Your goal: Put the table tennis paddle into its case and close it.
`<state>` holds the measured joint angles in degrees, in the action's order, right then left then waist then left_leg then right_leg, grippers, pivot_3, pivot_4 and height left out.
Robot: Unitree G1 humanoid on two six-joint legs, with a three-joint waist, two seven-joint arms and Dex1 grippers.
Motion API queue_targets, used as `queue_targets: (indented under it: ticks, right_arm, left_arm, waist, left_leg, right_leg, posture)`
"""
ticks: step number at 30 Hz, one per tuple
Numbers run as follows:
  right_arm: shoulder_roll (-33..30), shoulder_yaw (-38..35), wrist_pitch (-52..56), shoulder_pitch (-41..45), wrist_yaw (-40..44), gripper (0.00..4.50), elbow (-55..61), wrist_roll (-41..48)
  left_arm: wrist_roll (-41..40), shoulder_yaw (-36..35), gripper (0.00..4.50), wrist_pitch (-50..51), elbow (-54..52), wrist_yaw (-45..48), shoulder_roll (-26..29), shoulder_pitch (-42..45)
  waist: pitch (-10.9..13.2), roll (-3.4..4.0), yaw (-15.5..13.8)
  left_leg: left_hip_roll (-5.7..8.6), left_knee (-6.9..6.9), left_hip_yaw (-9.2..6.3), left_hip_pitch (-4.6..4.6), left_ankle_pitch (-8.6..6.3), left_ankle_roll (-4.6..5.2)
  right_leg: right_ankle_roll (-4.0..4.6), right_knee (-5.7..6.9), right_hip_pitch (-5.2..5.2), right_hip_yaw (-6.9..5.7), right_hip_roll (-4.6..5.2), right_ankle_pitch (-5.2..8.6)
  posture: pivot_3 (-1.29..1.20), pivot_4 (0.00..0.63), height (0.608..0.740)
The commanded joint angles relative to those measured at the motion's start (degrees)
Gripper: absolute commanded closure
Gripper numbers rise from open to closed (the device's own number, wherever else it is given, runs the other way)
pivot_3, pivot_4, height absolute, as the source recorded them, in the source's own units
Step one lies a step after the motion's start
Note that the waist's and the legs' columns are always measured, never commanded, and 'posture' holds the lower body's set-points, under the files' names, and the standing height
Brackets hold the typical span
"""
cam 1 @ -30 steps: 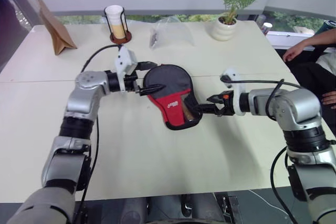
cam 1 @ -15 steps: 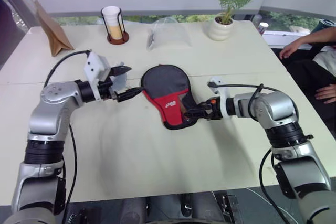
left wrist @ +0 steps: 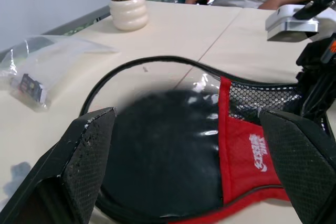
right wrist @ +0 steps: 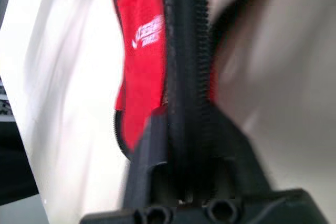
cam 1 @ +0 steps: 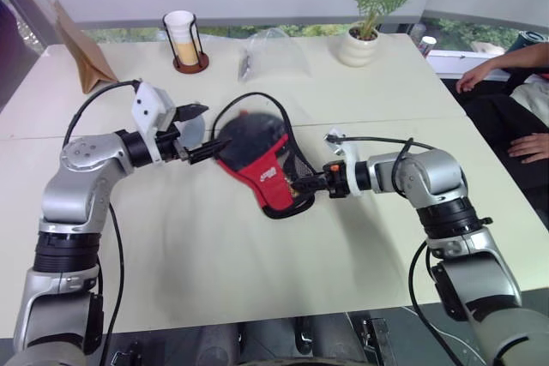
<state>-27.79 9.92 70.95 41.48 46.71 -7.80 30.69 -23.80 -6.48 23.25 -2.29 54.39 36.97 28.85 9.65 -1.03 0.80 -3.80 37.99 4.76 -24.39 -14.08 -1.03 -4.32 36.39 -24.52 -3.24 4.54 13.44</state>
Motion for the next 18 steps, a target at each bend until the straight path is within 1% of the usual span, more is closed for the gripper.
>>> queue_targets:
  ticks: [1, 5, 9, 12, 18]
  right_arm:
    - [0.62, 0.61, 5.66, -3.1, -0.85, 4.47, 2.0, 1.67]
    - [0.51, -2.28, 11.03, -5.62, -2.45, 4.47, 6.19, 4.25]
    - [1.28, -7.59, 20.06, -11.25, -5.94, 4.47, 14.18, 7.52]
    - [1.14, -10.66, 21.55, -14.8, -9.39, 4.47, 17.07, 11.61]
    - [-0.28, -15.99, 21.55, -22.79, -20.54, 4.47, 22.6, 25.05]
  left_arm:
    - [-0.58, -1.23, 0.0, -1.12, -0.92, -0.6, 0.25, 0.44]
    - [-0.49, -1.06, 0.0, -1.43, -0.66, -0.71, 0.21, 0.63]
    - [-0.48, -0.92, 0.0, -1.7, -0.52, -0.63, 0.14, 0.7]
    - [-0.43, -0.79, 0.0, -1.79, -0.64, -0.67, 0.05, 0.56]
    - [-0.41, -0.5, 0.0, -2.02, -0.67, -0.54, -0.02, 0.21]
  waist:
    - [0.0, 0.0, -0.04]
    - [0.0, 0.0, -0.23]
    - [0.0, 0.0, -0.32]
    - [-0.01, -0.01, -0.29]
    - [-0.01, -0.02, -0.29]
  left_leg:
    - [0.0, 0.0, 0.0, 0.0, 0.0, 0.0]
    - [0.0, -0.01, 0.0, -0.01, 0.0, 0.0]
    - [0.02, -0.02, -0.01, -0.03, -0.01, 0.0]
    - [0.02, -0.03, -0.01, -0.03, -0.01, 0.01]
    - [0.03, -0.03, -0.02, -0.03, -0.02, 0.01]
  right_leg:
    - [0.0, 0.0, 0.0, 0.0, 0.0, 0.0]
    - [0.0, -0.01, 0.0, 0.0, 0.01, 0.0]
    - [0.0, -0.05, 0.02, -0.02, 0.04, 0.0]
    - [0.0, -0.07, 0.04, -0.01, 0.05, 0.0]
    - [0.01, -0.12, 0.07, -0.02, 0.06, 0.01]
  posture:
    - [0.0, 0.15, 0.74]
    - [0.0, 0.15, 0.74]
    - [0.0, 0.15, 0.74]
    - [0.0, 0.15, 0.74]
    - [0.0, 0.15, 0.74]
